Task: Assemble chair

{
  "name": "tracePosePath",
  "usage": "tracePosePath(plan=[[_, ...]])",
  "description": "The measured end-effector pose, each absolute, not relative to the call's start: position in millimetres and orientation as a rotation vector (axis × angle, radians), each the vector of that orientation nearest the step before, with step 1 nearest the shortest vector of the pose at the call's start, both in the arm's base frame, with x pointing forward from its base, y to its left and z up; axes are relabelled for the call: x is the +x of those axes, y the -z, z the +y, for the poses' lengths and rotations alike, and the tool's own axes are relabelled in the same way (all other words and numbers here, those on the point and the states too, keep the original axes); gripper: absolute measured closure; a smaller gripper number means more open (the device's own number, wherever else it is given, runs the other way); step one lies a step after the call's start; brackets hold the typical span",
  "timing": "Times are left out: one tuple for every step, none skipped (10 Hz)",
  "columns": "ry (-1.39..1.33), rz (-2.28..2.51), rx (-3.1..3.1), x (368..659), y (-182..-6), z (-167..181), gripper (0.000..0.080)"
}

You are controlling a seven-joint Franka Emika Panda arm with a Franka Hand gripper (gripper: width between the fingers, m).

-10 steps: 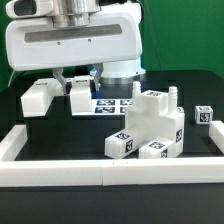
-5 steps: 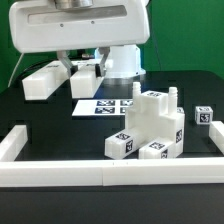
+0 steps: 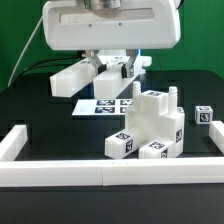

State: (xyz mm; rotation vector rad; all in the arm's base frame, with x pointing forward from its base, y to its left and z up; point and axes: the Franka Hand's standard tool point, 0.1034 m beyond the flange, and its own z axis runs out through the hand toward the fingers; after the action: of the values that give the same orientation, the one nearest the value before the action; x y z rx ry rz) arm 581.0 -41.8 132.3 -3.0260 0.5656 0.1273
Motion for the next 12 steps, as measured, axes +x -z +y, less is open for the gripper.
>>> tracePosePath(plan=[[-0.128,0.565,-3.026,581,-132.1,-41,0.0515],[-0.142,0.589,-3.024,580,-133.0,-40,0.0515],[-0.230,0.712,-3.014,573,-141.7,-32,0.0515],[-0.253,0.824,-2.990,578,-149.0,-23,0.0515],[-0.252,0.905,-2.972,582,-148.3,-16,0.0515],[-0.248,0.968,-2.954,587,-147.1,-9,0.0515],[-0.229,1.022,-2.932,591,-149.8,-2,0.0515],[-0.231,1.000,-2.939,590,-148.9,-2,0.0515],[-0.234,1.001,-2.940,590,-147.7,-2,0.0515],[-0.235,1.001,-2.941,589,-147.1,-2,0.0515],[-0.237,0.999,-2.947,590,-146.2,-3,0.0515],[-0.220,1.007,-2.973,594,-146.2,-3,0.0515]])
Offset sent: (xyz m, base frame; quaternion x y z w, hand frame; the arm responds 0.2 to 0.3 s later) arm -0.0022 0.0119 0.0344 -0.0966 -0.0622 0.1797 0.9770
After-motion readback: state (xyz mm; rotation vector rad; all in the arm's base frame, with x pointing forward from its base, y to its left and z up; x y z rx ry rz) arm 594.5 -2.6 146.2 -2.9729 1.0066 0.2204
